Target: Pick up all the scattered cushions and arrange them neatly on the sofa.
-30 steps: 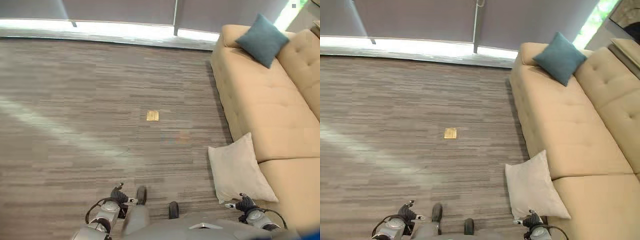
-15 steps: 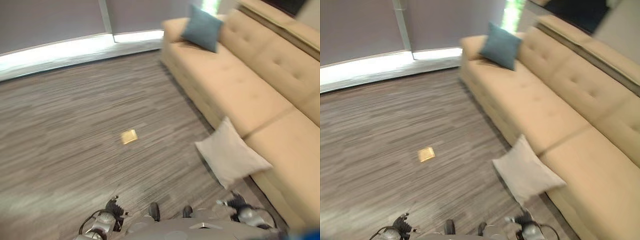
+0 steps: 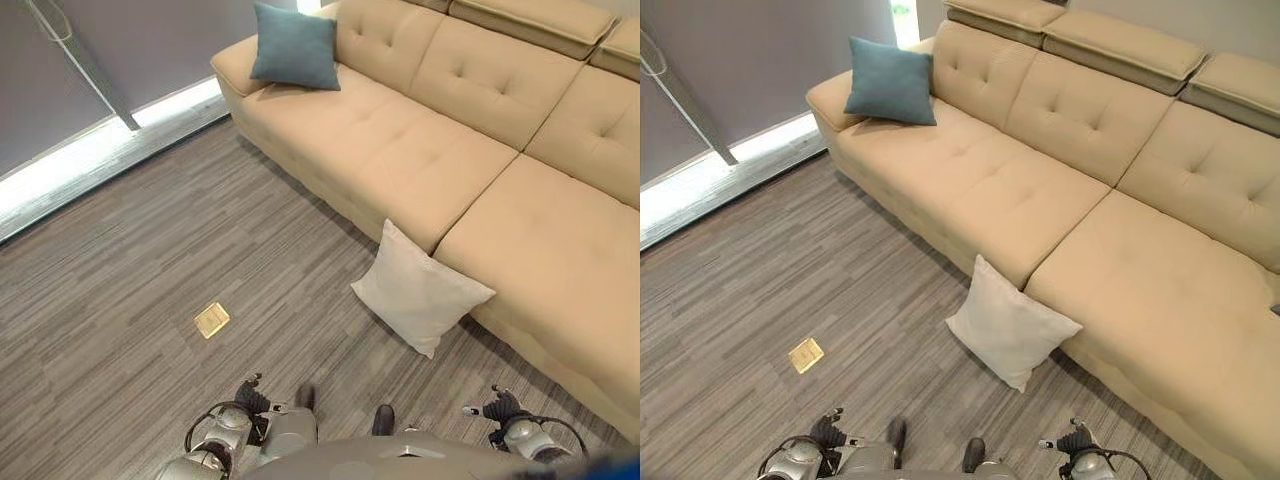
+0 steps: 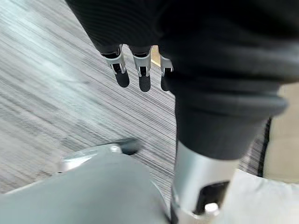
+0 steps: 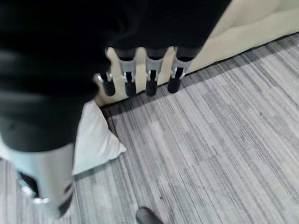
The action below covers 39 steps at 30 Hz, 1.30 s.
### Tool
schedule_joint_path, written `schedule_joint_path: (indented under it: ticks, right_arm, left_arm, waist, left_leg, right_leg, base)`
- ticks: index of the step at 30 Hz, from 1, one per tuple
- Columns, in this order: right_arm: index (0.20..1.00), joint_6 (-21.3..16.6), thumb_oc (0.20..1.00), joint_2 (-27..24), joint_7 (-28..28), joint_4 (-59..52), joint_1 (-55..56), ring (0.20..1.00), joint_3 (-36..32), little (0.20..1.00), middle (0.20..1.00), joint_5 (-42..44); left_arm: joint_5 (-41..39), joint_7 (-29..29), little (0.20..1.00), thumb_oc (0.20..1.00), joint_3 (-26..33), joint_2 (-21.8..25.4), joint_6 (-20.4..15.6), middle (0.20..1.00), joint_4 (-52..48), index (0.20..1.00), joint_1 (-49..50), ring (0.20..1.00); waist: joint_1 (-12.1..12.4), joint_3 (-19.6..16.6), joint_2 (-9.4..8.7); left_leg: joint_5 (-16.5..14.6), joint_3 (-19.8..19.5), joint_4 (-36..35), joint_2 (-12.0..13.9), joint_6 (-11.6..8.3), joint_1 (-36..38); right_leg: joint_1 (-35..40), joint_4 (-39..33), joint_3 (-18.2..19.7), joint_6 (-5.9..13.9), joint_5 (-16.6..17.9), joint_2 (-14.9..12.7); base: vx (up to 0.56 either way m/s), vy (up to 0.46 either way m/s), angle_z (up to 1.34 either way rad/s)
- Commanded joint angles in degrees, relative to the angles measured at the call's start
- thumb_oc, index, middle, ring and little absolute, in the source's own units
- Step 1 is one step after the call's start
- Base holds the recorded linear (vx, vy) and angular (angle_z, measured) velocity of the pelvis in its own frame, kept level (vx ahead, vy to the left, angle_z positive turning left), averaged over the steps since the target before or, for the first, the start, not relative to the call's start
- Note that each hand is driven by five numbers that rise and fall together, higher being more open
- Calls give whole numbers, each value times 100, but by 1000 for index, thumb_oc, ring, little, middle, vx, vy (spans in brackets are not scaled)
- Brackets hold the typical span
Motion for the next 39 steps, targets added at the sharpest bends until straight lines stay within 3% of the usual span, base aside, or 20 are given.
schedule_joint_path:
  ticks: [1,6,9,14,15,16,19,22,24,26,28,29,30,34,39]
  right_arm:
    - [1000,-46,1000,-58,-74,-36,-4,1000,-70,1000,1000,49]
    - [1000,-30,1000,70,-58,-87,37,1000,-143,1000,1000,29]
    - [1000,-25,1000,102,-51,-188,-42,1000,-129,1000,1000,48]
    - [1000,-69,1000,79,-92,-335,-173,1000,-49,1000,1000,-16]
    - [1000,-47,1000,45,-107,-386,-255,1000,9,1000,1000,-97]
    - [1000,-47,1000,21,-129,-385,-260,1000,14,1000,1000,-108]
    - [1000,-53,1000,-22,-144,-377,-215,1000,17,1000,1000,-108]
    - [1000,-72,1000,-15,-142,-372,-147,1000,2,1000,1000,-39]
    - [1000,-106,1000,-61,-146,-373,-92,1000,-77,1000,1000,82]
    - [1000,-131,1000,-107,-184,-317,-89,1000,-70,1000,1000,187]
    - [1000,-144,1000,-101,-180,-281,-71,1000,-59,1000,1000,181]
    - [1000,-144,1000,-115,-183,-246,-91,1000,-22,1000,1000,160]
    - [1000,-140,1000,-117,-175,-245,-80,1000,-26,1000,1000,137]
    - [1000,-118,1000,-40,-158,-240,-10,1000,-26,1000,1000,74]
    - [1000,-95,1000,46,-134,-316,-32,1000,-18,1000,1000,86]
  left_arm:
    - [75,-31,1000,1000,-115,111,-54,1000,174,1000,55,1000]
    - [202,-41,1000,1000,-18,192,22,1000,259,1000,164,1000]
    - [144,-29,1000,1000,43,270,52,1000,239,1000,178,1000]
    - [87,-9,1000,1000,95,302,30,1000,240,1000,194,1000]
    - [67,-20,1000,1000,142,331,25,1000,220,1000,175,1000]
    - [72,-14,1000,1000,152,332,20,1000,221,1000,174,1000]
    - [114,-18,1000,1000,131,310,1,1000,201,1000,207,1000]
    - [193,-34,1000,1000,81,240,25,1000,221,1000,239,1000]
    - [217,-58,1000,1000,-1,172,51,1000,215,1000,197,1000]
    - [118,-59,1000,1000,-102,94,54,1000,166,1000,125,1000]
    - [102,-55,1000,1000,-113,86,54,1000,172,1000,103,1000]
    - [39,-50,1000,1000,-122,92,19,1000,194,1000,61,1000]
    - [54,-59,1000,1000,-93,88,26,1000,222,1000,90,1000]
    - [158,-75,1000,1000,-42,136,53,1000,267,1000,170,1000]
    - [111,-36,1000,1000,38,259,55,1000,197,1000,165,1000]
  waist:
    - [150,60,-94]
    - [161,-56,-85]
    - [174,39,-9]
    - [322,15,5]
    - [427,51,69]
    - [431,49,57]
    - [382,-5,-48]
    - [257,-126,-46]
    - [159,-114,-50]
    - [191,11,-77]
    - [197,9,-84]
    - [338,59,-53]
    - [342,24,-29]
    - [330,-53,-24]
    - [427,-38,-73]
  left_leg:
    - [-329,237,299,-194,304,263]
    - [-456,519,312,-273,501,665]
    - [-655,696,458,-327,727,813]
    - [-785,970,325,-319,745,1051]
    - [-974,1080,381,-199,703,1165]
    - [-1006,1089,407,-191,685,1186]
    - [-947,1183,375,-262,668,1284]
    - [-936,1141,202,-164,548,1501]
    - [-971,1070,455,-80,448,1355]
    - [-965,717,936,-159,360,924]
    - [-882,543,807,-237,357,749]
    - [-576,157,516,-416,357,371]
    - [-542,127,406,-390,374,453]
    - [-476,272,160,-343,435,765]
    - [-622,510,225,-379,591,888]
  right_leg:
    - [-332,165,479,1055,176,-80]
    - [-392,734,696,1158,23,-367]
    - [-909,1718,671,1247,56,-505]
    - [-1055,1319,-306,1203,246,-825]
    - [-1092,1006,-844,1258,284,-902]
    - [-1071,928,-898,1290,319,-912]
    - [-921,620,-818,1265,559,-853]
    - [-596,231,-659,1215,553,-604]
    - [-493,91,-559,1137,450,-484]
    - [-431,60,-432,1050,359,-443]
    - [-441,60,-406,1062,356,-434]
    - [-461,60,-216,1073,350,-327]
    - [-441,60,-199,1081,319,-301]
    - [-349,99,-95,1112,306,-347]
    - [-486,380,36,1200,299,-517]
  base:
    - [346,315,-52]
    - [202,258,-78]
    - [96,212,-48]
    - [77,18,-64]
    - [134,-89,-89]
    - [77,-86,-115]
    - [63,-107,-52]
    - [155,-222,-1]
    - [42,-207,12]
    - [11,-91,27]
    - [61,39,-9]
    - [115,94,-36]
    - [197,177,-29]
    - [131,146,-58]
    - [76,119,-36]
